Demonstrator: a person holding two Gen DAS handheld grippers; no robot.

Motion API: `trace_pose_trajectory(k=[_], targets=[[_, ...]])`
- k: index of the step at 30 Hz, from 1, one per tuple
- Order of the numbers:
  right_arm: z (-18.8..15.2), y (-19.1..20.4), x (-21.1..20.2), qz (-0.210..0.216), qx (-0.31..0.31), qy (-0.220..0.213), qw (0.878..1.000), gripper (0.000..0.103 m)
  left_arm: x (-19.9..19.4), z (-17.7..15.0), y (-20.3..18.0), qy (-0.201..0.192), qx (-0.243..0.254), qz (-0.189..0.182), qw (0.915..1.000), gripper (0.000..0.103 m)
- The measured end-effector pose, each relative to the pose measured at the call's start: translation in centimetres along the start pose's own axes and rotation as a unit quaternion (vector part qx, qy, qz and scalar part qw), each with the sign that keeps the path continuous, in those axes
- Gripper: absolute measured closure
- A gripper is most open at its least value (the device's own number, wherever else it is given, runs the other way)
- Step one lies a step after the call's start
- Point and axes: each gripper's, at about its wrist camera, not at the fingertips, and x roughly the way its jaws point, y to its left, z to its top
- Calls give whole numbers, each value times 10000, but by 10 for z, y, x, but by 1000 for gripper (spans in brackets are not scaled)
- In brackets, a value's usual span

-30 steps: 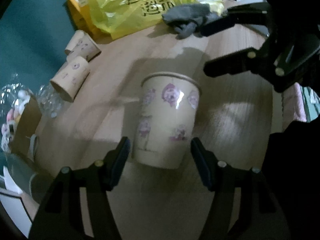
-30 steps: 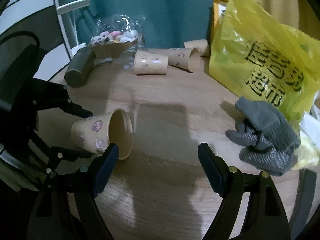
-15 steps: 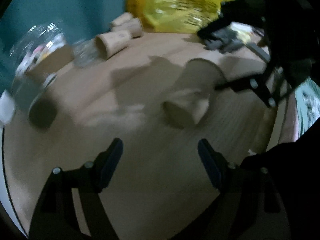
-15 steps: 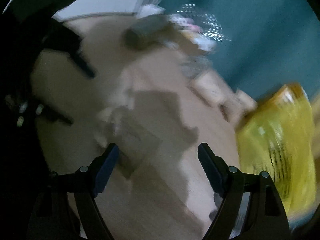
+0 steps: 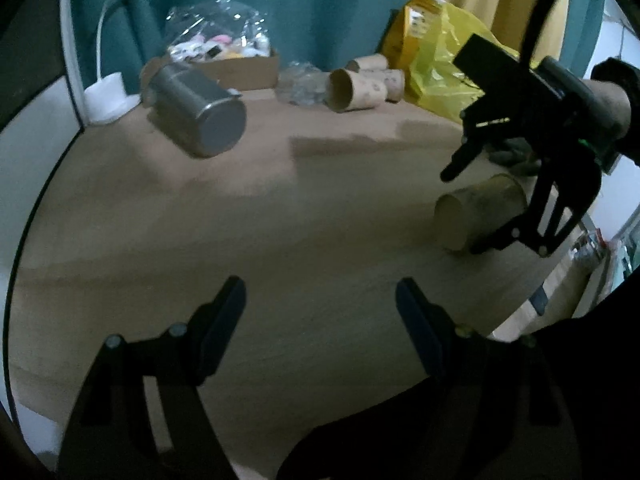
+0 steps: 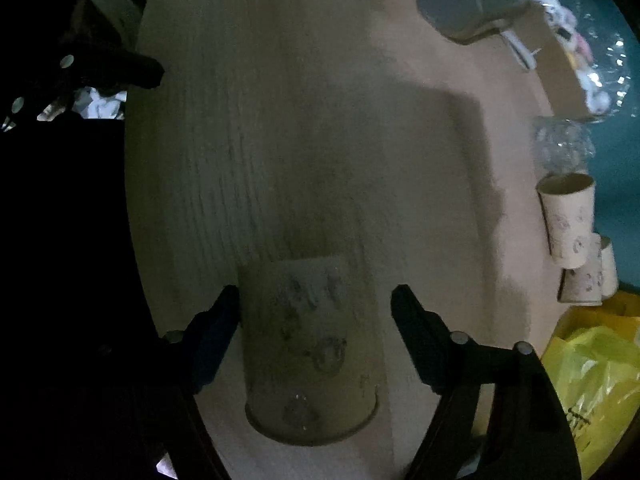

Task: Flip cup upside down

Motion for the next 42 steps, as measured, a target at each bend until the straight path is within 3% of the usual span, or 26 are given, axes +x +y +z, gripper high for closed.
trace_pose_trajectory(k=[3, 6, 15, 21, 25, 27, 30, 33, 34, 37, 40, 42], targets=[[8, 1, 4, 131, -84, 248, 9996, 26, 1, -4, 8, 8, -99, -34, 9999, 24], [13, 3, 12, 186, -144, 540, 9983, 42, 1, -7, 12, -17, -132, -74, 9999, 24], [20, 4, 11, 198, -26, 651, 9977, 44, 0, -14, 20, -38, -204, -193, 9996, 24], [18, -11, -6, 26, 390, 102, 9992, 44, 4, -13, 20, -51, -247, -232, 9994, 24], [5, -21, -24, -293, 1198, -835, 9889, 44, 6, -4, 19, -116, -235, -254, 9993, 24], [-6, -29, -37, -435, 1667, -1439, 9745, 44, 6, 4, 18, -176, -185, -217, 9994, 24], [-24, -31, -43, -673, 2565, -2375, 9345, 44, 9, 16, 15, -216, -120, -236, 9994, 24], [-41, -28, -42, -1086, 3318, -3122, 8835, 44, 12, 28, 11, -246, -49, -274, 9993, 24], [-48, -26, -42, -1170, 3620, -3400, 8601, 44, 14, 32, 9, -247, -23, -281, 9993, 24], [-63, -19, -39, -1195, 4232, -3949, 8066, 44, 17, 40, 5, -262, 14, -314, 9992, 24], [-69, 0, -34, -1376, 4479, -4261, 7739, 43, 19, 46, 0, -325, 38, -382, 9987, 24], [-76, 12, -38, -1753, 4522, -4316, 7606, 43, 21, 46, -4, -359, 60, -364, 9987, 24]])
